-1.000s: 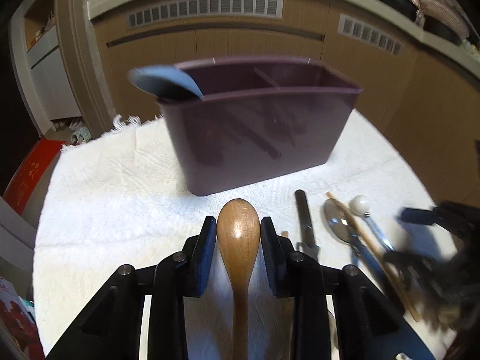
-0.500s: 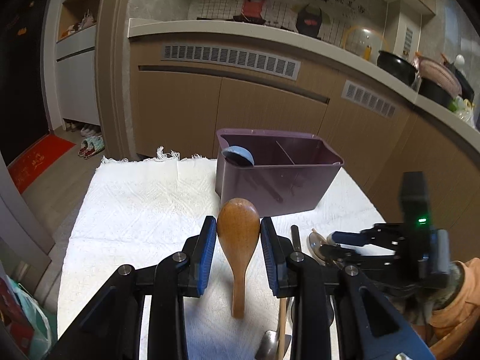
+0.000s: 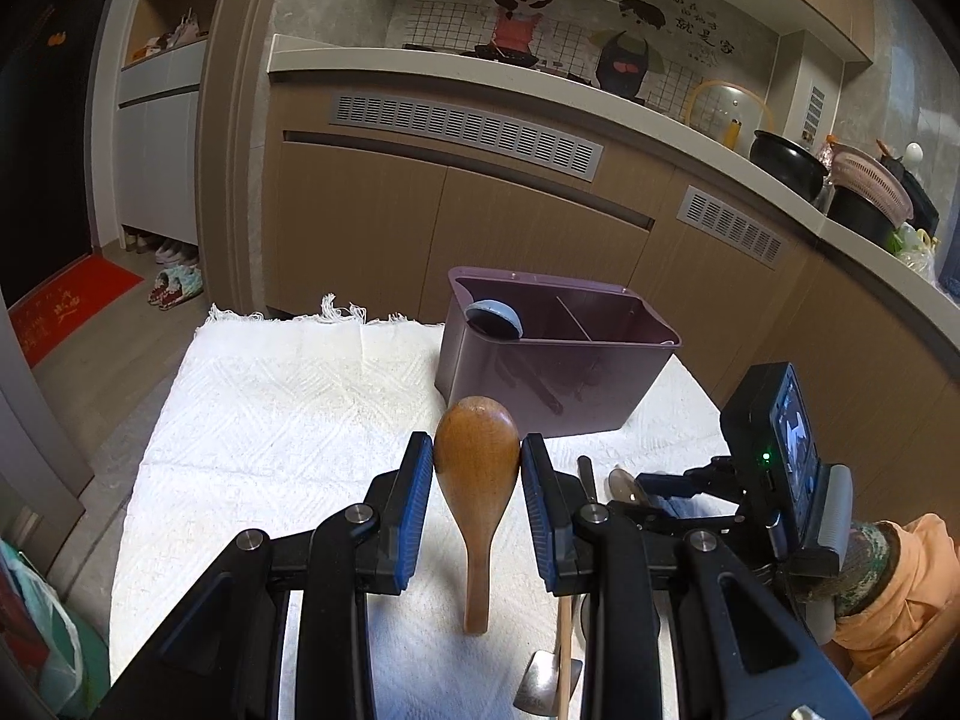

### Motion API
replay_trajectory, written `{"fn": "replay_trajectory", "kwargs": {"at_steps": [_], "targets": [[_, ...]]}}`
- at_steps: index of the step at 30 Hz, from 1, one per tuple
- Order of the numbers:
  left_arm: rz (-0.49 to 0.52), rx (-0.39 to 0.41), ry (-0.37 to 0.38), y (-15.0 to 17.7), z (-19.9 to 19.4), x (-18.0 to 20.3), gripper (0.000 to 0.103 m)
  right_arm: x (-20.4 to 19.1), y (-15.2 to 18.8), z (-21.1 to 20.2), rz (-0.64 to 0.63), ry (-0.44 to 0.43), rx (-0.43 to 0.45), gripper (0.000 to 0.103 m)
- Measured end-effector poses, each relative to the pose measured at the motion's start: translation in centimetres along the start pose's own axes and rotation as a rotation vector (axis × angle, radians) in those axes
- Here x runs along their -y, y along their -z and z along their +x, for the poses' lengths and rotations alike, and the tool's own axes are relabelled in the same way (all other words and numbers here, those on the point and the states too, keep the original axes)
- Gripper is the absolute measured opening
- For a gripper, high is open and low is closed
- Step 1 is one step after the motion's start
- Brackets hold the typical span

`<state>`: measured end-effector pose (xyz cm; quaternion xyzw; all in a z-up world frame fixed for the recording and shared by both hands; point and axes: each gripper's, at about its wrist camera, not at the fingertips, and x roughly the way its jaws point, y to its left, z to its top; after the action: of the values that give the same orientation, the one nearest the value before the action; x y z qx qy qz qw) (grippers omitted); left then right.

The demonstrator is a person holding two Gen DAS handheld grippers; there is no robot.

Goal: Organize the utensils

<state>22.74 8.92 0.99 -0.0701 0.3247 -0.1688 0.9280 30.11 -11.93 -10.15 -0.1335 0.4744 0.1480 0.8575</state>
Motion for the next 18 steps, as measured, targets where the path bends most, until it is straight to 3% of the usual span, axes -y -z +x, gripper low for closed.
{"fn": "replay_trajectory", "kwargs": {"at_steps": [7,18], "targets": [[0.026,0.003,0.015,0.1,-1.1,1.6,0.027,0.5,0.6,-3.1,0.025,-0.001,0.064,0.034],[0.122,0.084,0.014,-1.5,-4.7,6.3,0.027,1.9,1.7,-13.5,0.03,0.017,0.334,0.034]]}}
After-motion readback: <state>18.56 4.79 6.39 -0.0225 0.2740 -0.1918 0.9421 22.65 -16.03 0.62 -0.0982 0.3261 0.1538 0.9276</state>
